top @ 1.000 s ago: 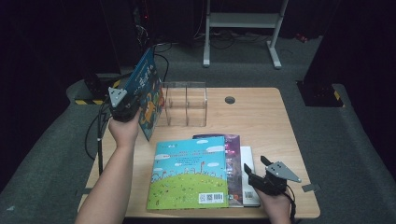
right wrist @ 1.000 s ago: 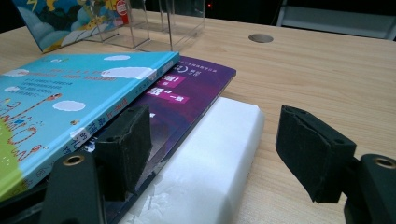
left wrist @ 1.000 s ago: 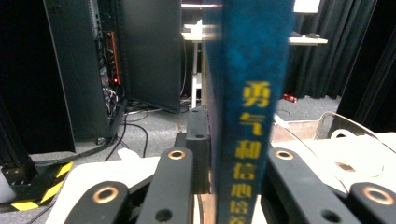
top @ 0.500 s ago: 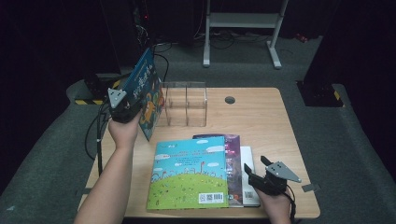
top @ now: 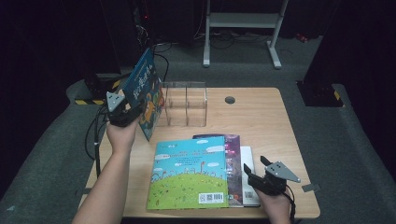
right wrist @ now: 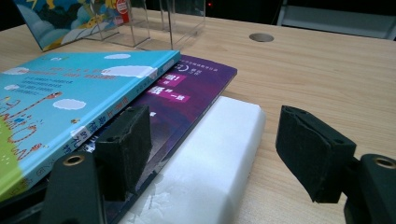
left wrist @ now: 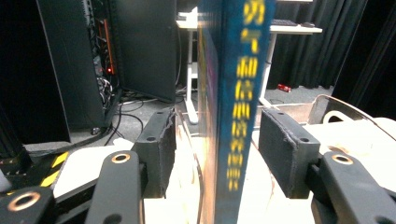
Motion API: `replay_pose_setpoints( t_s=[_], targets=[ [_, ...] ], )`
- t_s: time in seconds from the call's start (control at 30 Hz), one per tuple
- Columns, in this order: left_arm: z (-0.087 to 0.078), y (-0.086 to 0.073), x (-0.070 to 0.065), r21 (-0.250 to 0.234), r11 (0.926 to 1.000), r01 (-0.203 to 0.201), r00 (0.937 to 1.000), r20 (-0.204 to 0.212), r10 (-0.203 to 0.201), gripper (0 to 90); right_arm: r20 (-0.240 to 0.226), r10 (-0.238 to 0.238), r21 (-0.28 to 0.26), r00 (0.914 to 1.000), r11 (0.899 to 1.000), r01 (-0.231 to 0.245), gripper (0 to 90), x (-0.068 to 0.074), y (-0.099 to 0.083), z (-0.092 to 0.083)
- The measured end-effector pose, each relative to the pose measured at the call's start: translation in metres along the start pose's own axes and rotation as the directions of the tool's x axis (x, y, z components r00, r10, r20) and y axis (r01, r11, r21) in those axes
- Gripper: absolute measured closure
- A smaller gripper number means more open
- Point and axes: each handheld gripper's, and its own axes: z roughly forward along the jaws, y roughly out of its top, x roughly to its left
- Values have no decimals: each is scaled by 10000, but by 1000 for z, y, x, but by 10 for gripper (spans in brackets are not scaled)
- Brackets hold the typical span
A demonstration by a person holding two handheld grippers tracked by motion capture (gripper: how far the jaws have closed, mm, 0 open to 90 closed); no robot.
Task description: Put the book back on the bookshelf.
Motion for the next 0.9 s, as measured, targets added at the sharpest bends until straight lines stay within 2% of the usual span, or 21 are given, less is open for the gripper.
replay_pose_setpoints(
  t_s=[0.43, 0.67, 0.77, 0.9],
  targets=[
    [-14, -14, -1, 381, 9993, -19, 9995, 313, 8, 446, 2, -45, 26, 10000, 10000, 45, 269, 2, 0, 0],
    [-21, -21, 0, 537, 9985, 141, 9983, 561, -171, 437, -6, -73, 49, 10000, 10000, 73, 269, 2, 0, 1],
    [-25, -28, -1, 657, 9978, -61, 9986, 521, 27, 435, -35, -82, 36, 10000, 10000, 82, 269, 2, 0, 1],
    [-28, -37, -1, 903, 9958, -126, 9979, 639, 68, 434, -34, -81, 32, 10000, 10000, 81, 270, 2, 0, 1]
  ],
)
